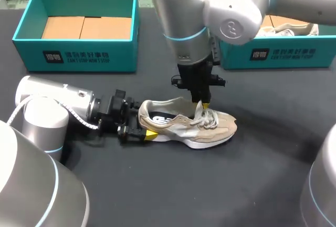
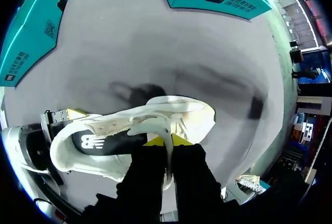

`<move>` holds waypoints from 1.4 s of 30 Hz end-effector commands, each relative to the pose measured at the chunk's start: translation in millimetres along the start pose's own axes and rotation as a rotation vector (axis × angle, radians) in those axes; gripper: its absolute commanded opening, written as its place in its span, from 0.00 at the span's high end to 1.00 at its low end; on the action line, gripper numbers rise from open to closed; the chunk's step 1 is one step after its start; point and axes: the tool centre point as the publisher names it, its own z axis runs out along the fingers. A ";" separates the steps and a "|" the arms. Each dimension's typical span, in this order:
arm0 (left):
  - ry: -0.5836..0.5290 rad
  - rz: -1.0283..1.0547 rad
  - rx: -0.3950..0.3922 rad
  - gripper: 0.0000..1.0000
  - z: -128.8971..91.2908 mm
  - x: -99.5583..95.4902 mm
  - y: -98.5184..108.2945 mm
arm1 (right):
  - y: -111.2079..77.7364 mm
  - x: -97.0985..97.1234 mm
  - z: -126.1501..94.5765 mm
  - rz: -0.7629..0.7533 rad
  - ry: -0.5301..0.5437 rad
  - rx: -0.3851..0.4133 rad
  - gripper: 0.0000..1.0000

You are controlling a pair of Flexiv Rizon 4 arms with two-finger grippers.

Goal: Take the shoe out of the shoebox, open the shoe tongue, remove and reinsert the insole, then place the shoe into the shoebox

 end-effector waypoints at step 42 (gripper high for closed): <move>0.000 0.000 -0.002 1.00 0.8 -0.4 2.0 | -8.4 -68.8 19.5 0.121 0.437 0.000 0.00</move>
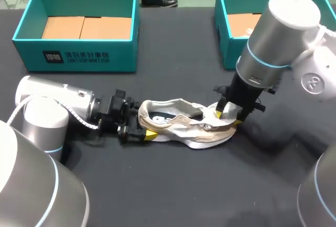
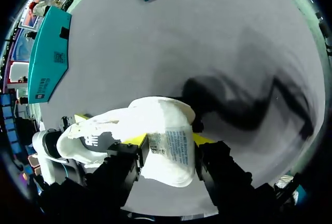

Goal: Take the shoe out of the shoebox, open the shoe tongue, remove and reinsert the insole, then place the shoe into the shoebox

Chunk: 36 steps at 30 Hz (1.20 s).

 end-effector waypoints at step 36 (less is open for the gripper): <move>0.000 0.000 -0.001 1.00 1.0 -0.5 1.7 | -31.0 168.3 -139.6 -0.860 -0.372 0.041 1.00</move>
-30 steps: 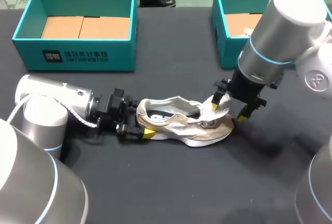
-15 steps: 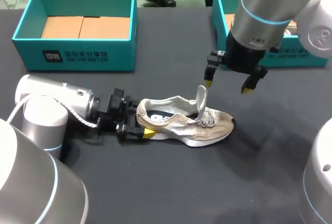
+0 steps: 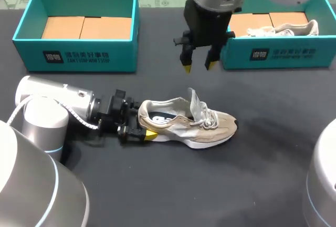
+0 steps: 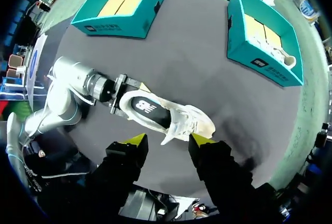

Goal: Take the shoe out of the shoebox, open the shoe tongue, remove and reinsert the insole, then place the shoe into the shoebox

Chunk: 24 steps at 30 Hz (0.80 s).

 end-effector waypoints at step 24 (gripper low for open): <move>0.000 0.000 -0.001 1.00 1.1 -0.5 1.6 | 11.9 65.7 18.5 -0.684 -0.205 -0.016 1.00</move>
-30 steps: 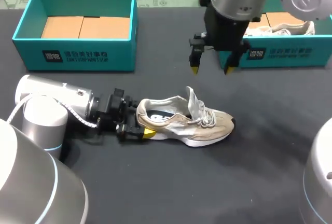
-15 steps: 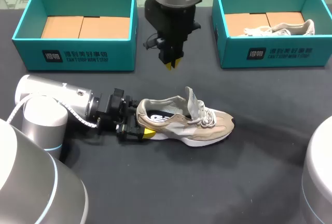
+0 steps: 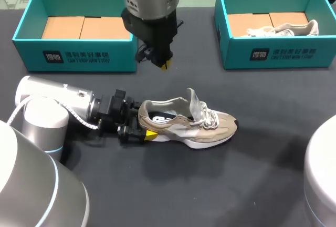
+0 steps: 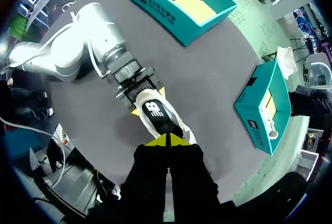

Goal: Take the shoe out of the shoebox, open the shoe tongue, remove and reinsert the insole, then place the shoe into the shoebox

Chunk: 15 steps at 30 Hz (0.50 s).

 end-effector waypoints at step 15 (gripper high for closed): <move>0.000 0.000 -0.001 1.00 1.0 -0.5 1.6 | -18.0 18.0 51.2 -0.302 0.021 -0.033 1.00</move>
